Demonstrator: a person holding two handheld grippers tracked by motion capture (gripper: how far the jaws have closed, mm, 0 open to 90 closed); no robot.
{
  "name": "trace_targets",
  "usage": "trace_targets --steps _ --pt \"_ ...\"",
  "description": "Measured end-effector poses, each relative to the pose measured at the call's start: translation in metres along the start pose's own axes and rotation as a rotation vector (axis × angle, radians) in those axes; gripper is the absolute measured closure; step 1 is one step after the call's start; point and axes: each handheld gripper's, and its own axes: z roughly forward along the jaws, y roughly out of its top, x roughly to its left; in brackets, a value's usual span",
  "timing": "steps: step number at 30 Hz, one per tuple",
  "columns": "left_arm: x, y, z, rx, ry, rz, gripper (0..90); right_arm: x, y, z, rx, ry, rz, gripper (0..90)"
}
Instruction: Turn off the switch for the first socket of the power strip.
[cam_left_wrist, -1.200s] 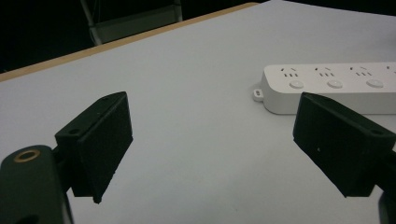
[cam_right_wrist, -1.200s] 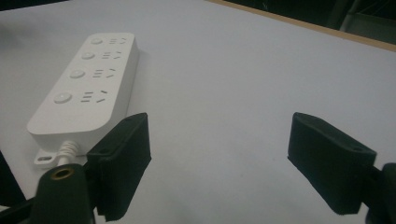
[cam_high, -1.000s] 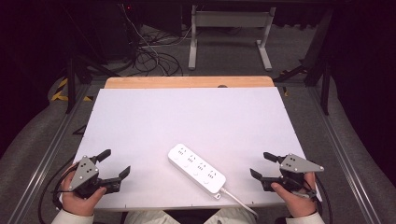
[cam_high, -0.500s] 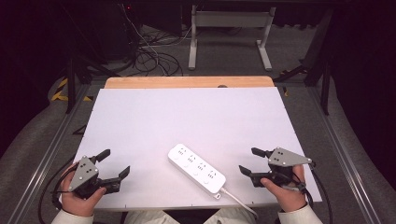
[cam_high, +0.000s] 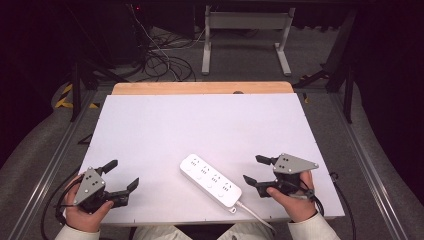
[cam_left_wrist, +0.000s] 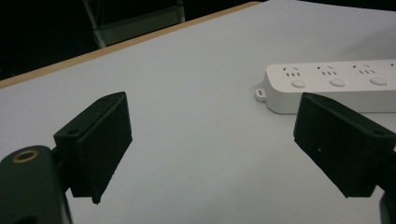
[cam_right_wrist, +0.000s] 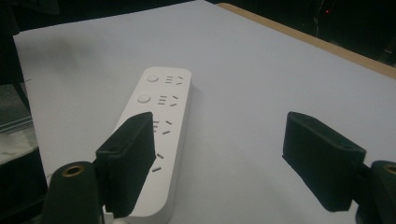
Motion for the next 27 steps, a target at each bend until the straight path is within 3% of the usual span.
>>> trace_targets --steps 27 --pt "-0.001 0.000 -0.001 -0.008 -0.013 -0.006 11.6 0.023 0.025 0.038 0.014 0.097 -0.065 27.0"
